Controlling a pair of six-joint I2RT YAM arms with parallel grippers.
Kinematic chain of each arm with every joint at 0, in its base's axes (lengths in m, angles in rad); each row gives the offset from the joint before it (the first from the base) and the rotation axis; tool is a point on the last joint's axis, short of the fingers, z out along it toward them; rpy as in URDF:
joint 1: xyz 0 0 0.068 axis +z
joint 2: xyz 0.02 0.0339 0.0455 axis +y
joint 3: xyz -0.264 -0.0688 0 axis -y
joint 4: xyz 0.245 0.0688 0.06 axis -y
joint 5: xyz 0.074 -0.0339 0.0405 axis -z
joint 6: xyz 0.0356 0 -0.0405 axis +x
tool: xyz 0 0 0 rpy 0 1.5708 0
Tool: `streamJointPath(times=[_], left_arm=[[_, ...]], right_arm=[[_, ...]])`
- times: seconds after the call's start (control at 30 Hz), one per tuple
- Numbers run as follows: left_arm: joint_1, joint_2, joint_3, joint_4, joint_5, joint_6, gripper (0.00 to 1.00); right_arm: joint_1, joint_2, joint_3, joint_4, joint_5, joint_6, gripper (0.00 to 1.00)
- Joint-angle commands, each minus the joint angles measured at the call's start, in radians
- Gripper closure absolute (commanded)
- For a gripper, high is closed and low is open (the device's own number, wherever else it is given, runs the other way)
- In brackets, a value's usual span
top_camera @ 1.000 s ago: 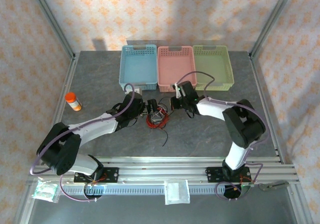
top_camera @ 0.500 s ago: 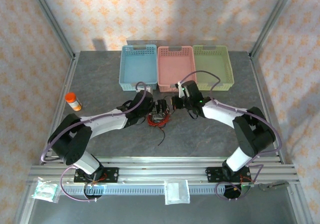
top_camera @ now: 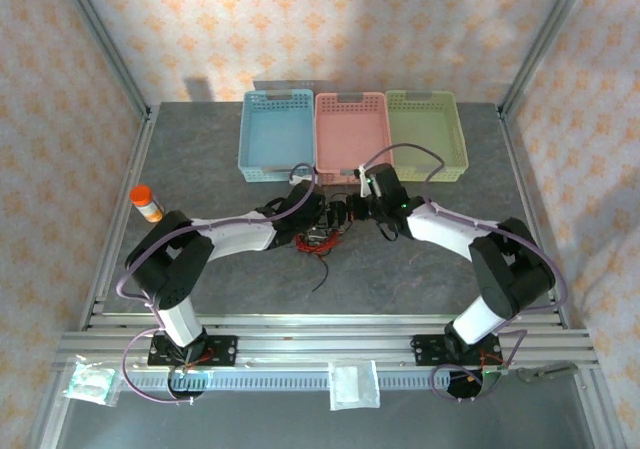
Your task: Untangle the cables
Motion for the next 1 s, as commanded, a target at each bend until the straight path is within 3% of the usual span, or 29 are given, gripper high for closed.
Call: streamJointPath(times=[0.0,0.4,0.97], left_arm=[[-0.012,0.023,0.026,-0.017,-0.063,0.005,0.01],[-0.012,0.064,0.007,-0.01,-0.099,-0.008,0.0],[-0.012,0.067,-0.044,-0.014,-0.126,-0.018,0.0]], right_arm=[[0.005,-0.057,-0.019,0.03,0.037,0.021,1.0],[0.005,-0.207,-0.059,0.063,0.148,0.044,1.0],[0.005,-0.378,0.033,-0.036,0.289,0.009,1.0]])
